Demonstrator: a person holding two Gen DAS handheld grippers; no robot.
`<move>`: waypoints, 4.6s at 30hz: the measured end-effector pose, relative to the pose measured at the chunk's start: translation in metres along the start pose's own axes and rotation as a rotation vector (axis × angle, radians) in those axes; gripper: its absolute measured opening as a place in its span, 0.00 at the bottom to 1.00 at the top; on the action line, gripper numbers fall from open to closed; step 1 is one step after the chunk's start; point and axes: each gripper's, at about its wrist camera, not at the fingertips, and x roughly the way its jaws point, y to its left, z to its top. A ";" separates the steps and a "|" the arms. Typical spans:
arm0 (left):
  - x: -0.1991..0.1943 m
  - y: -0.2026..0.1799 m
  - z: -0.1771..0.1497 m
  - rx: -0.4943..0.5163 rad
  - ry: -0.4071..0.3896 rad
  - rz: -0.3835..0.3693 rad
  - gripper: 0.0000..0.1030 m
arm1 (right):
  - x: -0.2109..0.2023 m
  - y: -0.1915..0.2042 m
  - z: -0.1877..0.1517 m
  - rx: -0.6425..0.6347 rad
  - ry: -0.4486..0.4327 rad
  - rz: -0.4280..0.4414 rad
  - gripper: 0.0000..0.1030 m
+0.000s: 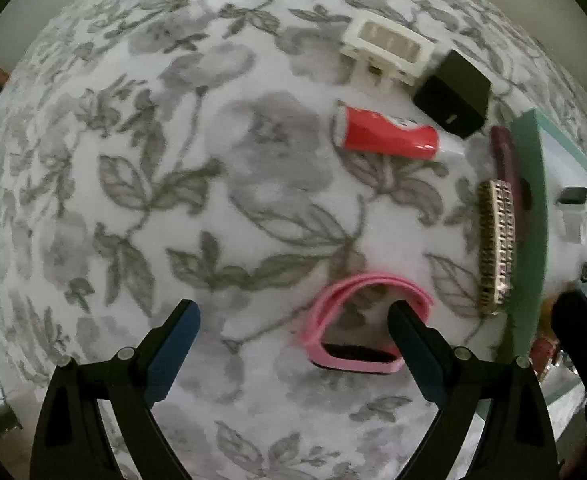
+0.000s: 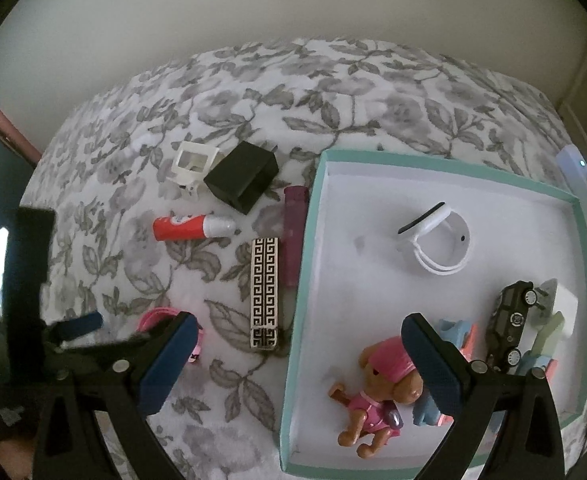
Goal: Organize rigid objects
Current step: 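Grasp the pink watch band with the left tool, then hold the pink band with the left tool while the right grasps the patterned bar, then lift the pink band and patterned bar toward the tray with both tools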
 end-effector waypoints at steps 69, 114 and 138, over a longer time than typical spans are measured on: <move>-0.067 0.050 0.012 -0.173 -0.196 -0.217 0.64 | 0.046 0.057 0.009 -0.167 0.031 -0.031 0.67; -0.041 0.017 0.015 -0.087 -0.134 -0.156 0.64 | 0.038 0.043 -0.017 -0.055 0.116 0.056 0.21; -0.114 -0.056 0.001 0.081 -0.310 -0.182 0.64 | -0.047 -0.046 -0.001 0.207 -0.027 0.138 0.21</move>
